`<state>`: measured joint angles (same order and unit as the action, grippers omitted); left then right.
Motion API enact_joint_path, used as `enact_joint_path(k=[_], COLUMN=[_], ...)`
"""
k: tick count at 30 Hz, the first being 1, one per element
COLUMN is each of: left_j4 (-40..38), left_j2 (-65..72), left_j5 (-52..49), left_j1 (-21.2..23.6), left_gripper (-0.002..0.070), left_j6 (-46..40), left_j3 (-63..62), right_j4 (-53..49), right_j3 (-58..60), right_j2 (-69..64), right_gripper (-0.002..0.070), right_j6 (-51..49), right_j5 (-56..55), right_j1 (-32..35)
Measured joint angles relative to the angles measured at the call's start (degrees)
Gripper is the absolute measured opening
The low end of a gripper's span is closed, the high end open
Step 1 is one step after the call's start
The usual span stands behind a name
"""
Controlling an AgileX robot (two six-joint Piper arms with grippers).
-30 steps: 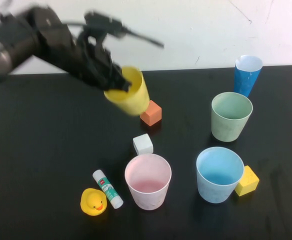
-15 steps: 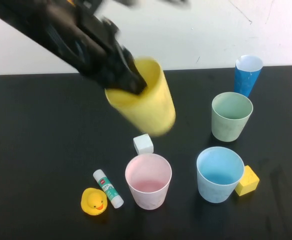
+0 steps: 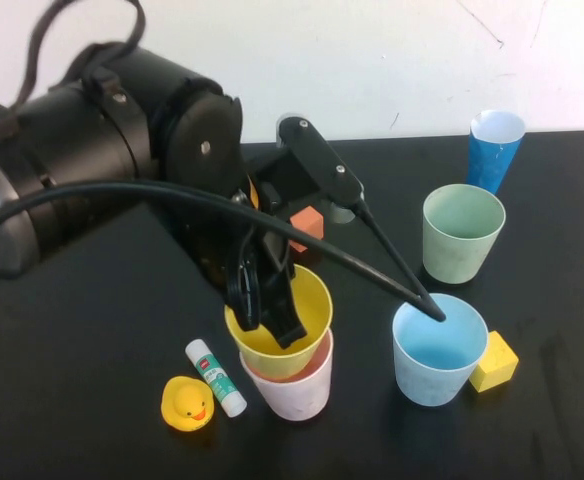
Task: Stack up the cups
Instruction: Place the yellow cup on the pink cup
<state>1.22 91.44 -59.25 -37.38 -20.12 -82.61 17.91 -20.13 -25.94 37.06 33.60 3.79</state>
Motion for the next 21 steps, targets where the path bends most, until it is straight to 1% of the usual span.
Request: enact_joint_path(k=[7, 10, 13, 14, 18, 21], left_j4=[-0.4, -0.6, -1.2, -1.2, -1.7, -1.2], left_j2=[0.2, 0.2, 0.2, 0.2, 0.2, -0.4], left_j5=[4.2, 4.2, 4.2, 4.1, 3.4, 3.3], left_j1=[0.0, 0.0, 0.0, 0.0, 0.0, 0.0], left_gripper=[0.0027, 0.0048, 0.0118, 0.0151, 0.0258, 0.0287], left_j6=[0.2, 0.2, 0.2, 0.2, 0.2, 0.2], left_j3=[0.5, 0.5, 0.5, 0.5, 0.5, 0.5], right_j4=[0.1, 0.1, 0.1, 0.3, 2.8, 7.3], right_j3=[0.0, 0.0, 0.0, 0.0, 0.0, -1.7], right_j2=[0.0, 0.0, 0.0, 0.0, 0.0, -0.2], right_gripper=[-0.0003, -0.0003, -0.0003, -0.0003, -0.0003, -0.0003], right_j6=[0.2, 0.2, 0.3, 0.6, 4.7, 10.6], right_j5=[0.0, 0.0, 0.0, 0.0, 0.5, 3.5], right_j1=[0.0, 0.0, 0.0, 0.0, 0.0, 0.0])
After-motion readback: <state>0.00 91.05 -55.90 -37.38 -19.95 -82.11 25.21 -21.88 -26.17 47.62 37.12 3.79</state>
